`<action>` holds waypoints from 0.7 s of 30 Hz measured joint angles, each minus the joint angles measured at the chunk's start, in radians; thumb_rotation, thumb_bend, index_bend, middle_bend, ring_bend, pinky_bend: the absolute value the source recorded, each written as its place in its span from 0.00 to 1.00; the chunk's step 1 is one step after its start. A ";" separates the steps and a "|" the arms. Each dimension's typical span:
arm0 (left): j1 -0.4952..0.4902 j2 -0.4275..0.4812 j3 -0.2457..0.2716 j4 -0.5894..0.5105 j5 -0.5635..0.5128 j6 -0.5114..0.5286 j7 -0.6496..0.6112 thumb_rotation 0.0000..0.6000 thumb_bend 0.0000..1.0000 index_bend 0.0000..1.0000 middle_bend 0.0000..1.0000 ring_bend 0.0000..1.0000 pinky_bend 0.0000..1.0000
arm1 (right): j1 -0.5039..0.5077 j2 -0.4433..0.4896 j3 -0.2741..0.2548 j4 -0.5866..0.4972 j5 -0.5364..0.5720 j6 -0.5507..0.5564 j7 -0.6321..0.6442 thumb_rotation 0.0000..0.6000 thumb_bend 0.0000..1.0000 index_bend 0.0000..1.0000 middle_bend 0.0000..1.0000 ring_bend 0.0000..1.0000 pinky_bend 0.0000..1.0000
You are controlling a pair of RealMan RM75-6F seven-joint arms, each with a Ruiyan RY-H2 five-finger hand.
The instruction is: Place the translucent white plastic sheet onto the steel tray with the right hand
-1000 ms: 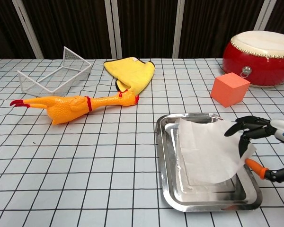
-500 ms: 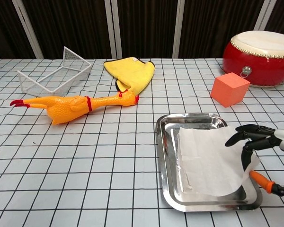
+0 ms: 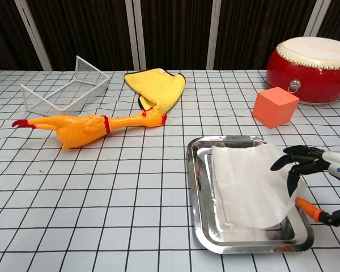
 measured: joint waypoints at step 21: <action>0.003 0.000 0.006 0.001 0.012 0.006 -0.004 1.00 0.00 0.00 0.00 0.00 0.00 | -0.101 0.154 -0.038 -0.169 -0.059 0.196 -0.159 1.00 0.32 0.09 0.03 0.00 0.00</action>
